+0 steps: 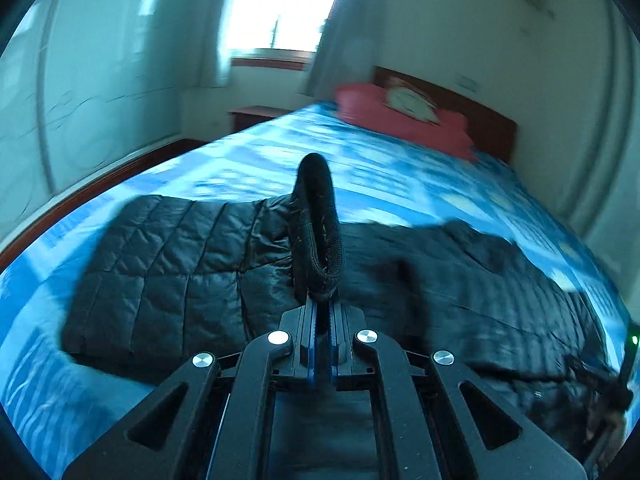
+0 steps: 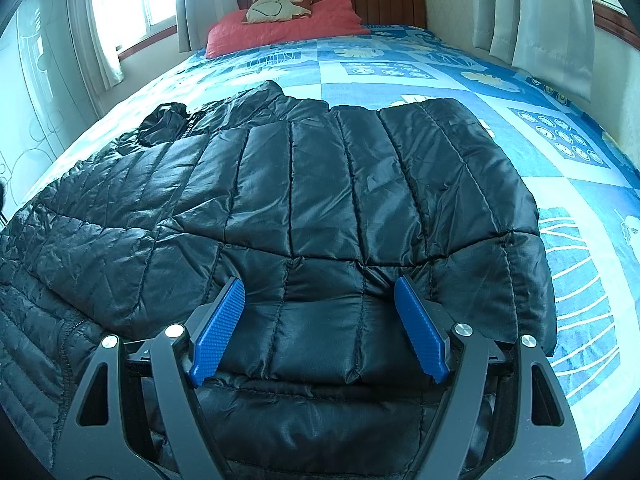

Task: Fold large clothes

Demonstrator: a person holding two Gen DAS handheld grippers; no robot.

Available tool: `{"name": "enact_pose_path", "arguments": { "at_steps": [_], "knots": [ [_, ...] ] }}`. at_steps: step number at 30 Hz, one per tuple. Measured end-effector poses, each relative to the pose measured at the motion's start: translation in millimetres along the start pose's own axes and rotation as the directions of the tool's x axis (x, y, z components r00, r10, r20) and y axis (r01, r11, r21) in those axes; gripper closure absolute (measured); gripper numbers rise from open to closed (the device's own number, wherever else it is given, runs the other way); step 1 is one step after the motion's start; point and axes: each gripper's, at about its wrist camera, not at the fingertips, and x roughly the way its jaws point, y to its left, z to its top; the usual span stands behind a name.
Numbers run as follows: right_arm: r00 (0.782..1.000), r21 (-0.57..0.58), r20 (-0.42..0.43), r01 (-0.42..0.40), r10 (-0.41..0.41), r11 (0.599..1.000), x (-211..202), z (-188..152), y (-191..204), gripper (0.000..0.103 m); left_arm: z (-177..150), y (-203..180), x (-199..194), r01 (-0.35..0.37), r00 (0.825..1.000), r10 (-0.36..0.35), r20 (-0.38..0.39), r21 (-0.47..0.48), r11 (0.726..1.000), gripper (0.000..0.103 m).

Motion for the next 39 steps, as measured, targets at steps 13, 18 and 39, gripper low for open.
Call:
{"name": "enact_pose_path", "arguments": {
  "at_steps": [13,18,39],
  "knots": [
    [1.000,0.019,0.009,-0.030,0.030,0.999,-1,-2,-5,0.025,-52,-164,54,0.138,0.983,-0.104,-0.153,0.236,0.962,0.099],
    [0.999,0.023,0.012,-0.040,0.039,0.999,-2,-2,-6,0.024,-64,-185,58,0.145,0.980,-0.098,-0.172,0.281,0.949,0.099],
    [0.985,0.088,0.059,-0.165,0.160,0.982,-41,14,30,0.022,-65,-169,-17,0.186,0.981,-0.157,-0.110,0.347,0.919,0.030]
  ]
}}
